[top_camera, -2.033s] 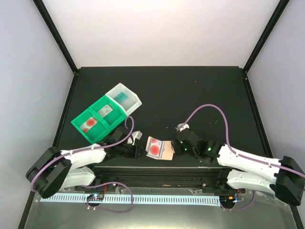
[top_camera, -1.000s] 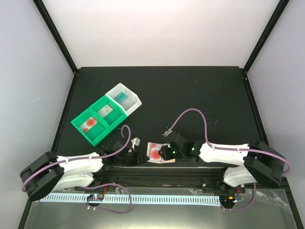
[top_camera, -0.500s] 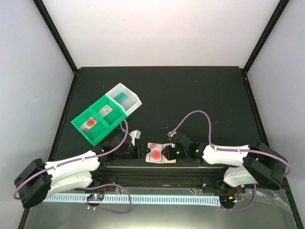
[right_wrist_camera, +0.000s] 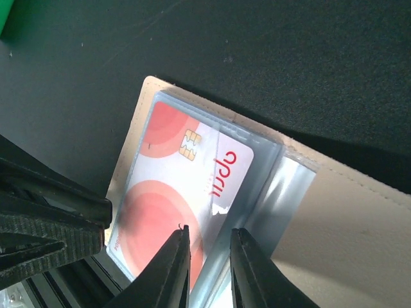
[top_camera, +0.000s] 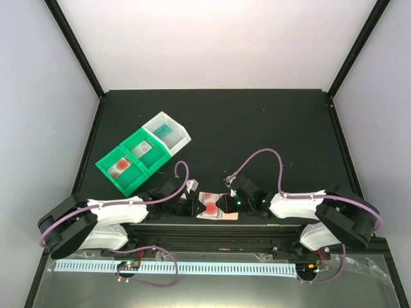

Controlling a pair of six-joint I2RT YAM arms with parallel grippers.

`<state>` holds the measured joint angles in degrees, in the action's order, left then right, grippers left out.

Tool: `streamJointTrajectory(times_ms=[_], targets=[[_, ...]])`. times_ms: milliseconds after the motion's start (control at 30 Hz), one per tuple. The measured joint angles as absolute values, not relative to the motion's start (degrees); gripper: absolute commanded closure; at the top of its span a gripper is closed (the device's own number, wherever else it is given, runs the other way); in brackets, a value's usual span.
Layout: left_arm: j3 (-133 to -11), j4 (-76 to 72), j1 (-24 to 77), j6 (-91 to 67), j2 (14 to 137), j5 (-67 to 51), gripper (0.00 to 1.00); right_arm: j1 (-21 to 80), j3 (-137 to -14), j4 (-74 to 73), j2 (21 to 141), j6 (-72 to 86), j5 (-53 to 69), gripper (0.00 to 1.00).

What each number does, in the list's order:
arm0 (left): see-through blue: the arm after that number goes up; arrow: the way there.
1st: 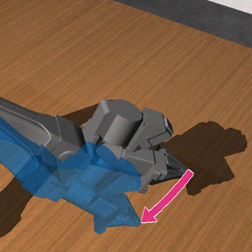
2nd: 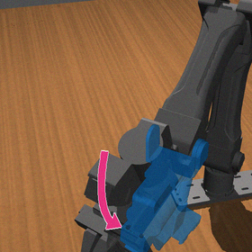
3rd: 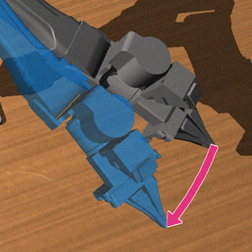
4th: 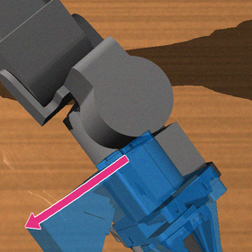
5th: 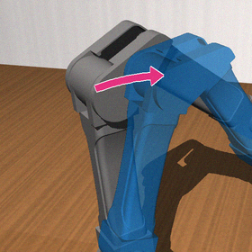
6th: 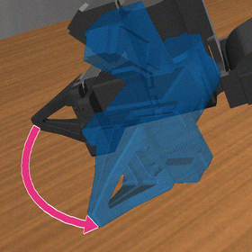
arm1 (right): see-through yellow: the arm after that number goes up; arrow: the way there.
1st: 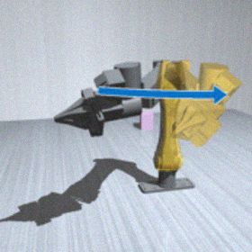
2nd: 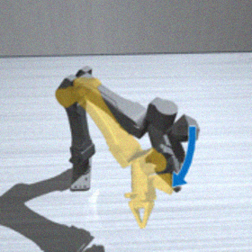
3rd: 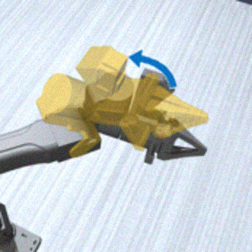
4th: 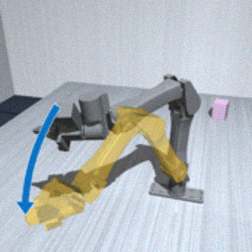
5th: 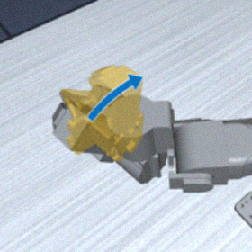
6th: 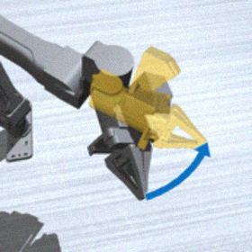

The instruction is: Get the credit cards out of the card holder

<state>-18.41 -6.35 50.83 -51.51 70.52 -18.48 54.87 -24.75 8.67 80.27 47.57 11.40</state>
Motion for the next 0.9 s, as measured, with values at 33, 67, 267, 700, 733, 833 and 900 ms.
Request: streamJointTrajectory(times_ms=[33, 67, 267, 700, 733, 833, 900], targets=[[-18.39, -6.61, 50.83, -51.44, 70.63, -18.50, 0.84, 54.87, -24.73, 8.91, 80.51, 47.86, 11.51, 0.82], [-18.26, -7.07, 50.83, -51.37, 70.63, -18.50, 0.85, 54.87, -24.73, 9.19, 80.84, 48.10, 11.64, 0.82], [-16.69, -9.30, 50.83, -51.40, 71.42, -18.52, 0.87, 54.87, -24.60, 10.87, 82.17, 49.30, 12.03, 0.82], [-16.34, -12.51, 50.85, -52.10, 74.50, -19.29, 0.88, 54.28, -23.77, 12.91, 82.67, 50.28, 11.73, 0.92], [-16.34, -12.73, 50.87, -52.18, 74.67, -19.33, 0.88, 54.17, -23.66, 13.17, 82.67, 50.26, 11.75, 0.92], [-16.34, -13.17, 50.89, -52.25, 75.00, -19.46, 0.88, 53.54, -23.33, 13.87, 82.67, 50.04, 12.01, 0.93], [-16.34, -13.43, 50.98, -52.25, 75.13, -19.46, 0.88, 53.12, -22.94, 14.48, 82.67, 49.84, 12.36, 0.93]])
